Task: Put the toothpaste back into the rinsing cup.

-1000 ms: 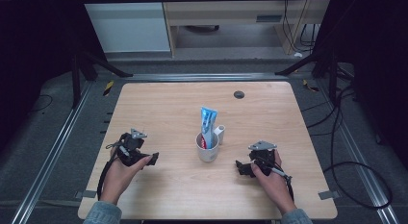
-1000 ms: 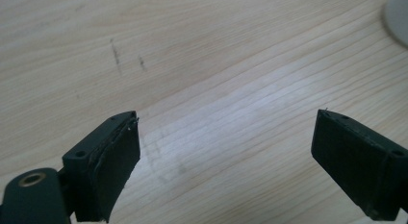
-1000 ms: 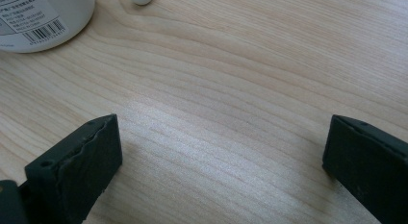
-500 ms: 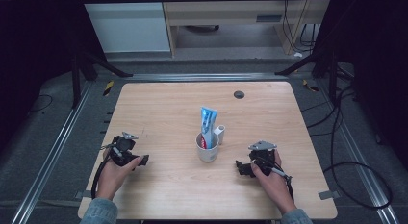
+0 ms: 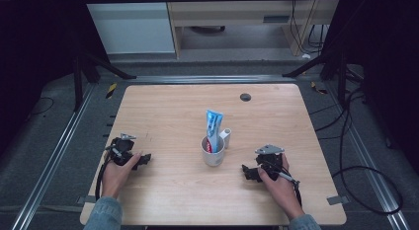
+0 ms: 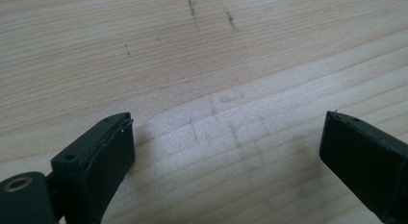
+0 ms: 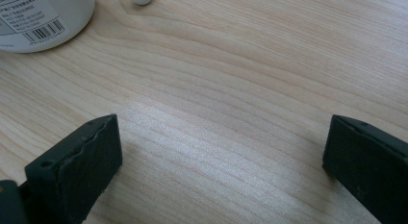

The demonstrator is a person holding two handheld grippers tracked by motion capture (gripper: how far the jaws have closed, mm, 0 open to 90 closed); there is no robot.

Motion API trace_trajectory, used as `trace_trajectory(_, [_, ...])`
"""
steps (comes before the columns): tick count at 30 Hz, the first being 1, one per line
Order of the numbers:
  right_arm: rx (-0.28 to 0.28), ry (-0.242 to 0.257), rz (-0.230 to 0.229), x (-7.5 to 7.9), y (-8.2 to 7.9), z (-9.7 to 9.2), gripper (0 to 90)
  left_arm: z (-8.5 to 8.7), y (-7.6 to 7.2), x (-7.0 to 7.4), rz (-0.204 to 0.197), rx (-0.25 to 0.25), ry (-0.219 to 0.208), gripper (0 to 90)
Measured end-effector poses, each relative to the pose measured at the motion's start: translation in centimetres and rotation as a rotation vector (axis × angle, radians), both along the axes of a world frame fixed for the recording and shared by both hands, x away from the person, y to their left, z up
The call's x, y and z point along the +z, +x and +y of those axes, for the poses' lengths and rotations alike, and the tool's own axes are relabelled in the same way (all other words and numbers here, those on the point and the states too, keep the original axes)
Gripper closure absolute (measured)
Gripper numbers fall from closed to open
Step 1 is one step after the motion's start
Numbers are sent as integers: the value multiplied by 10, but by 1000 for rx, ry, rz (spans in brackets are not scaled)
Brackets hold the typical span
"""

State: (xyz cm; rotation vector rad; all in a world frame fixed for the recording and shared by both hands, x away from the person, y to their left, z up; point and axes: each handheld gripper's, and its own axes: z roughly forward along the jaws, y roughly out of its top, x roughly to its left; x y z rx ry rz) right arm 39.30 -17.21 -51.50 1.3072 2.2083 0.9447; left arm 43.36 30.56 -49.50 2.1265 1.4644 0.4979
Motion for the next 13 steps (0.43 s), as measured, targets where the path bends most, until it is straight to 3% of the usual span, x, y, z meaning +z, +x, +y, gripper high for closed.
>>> trace_trajectory(7, [0, 0, 0, 0, 0, 0, 3, -2, 4, -6, -53, -14, -13, 1])
trace_trajectory(10, [1, 0, 0, 0, 0, 0, 3, 2, 3, -14, -145, -13, -49, 0])
trace_trajectory(13, [1, 0, 1, 0, 0, 0, 3, 1, 4, -14, -146, -5, -49, 0])
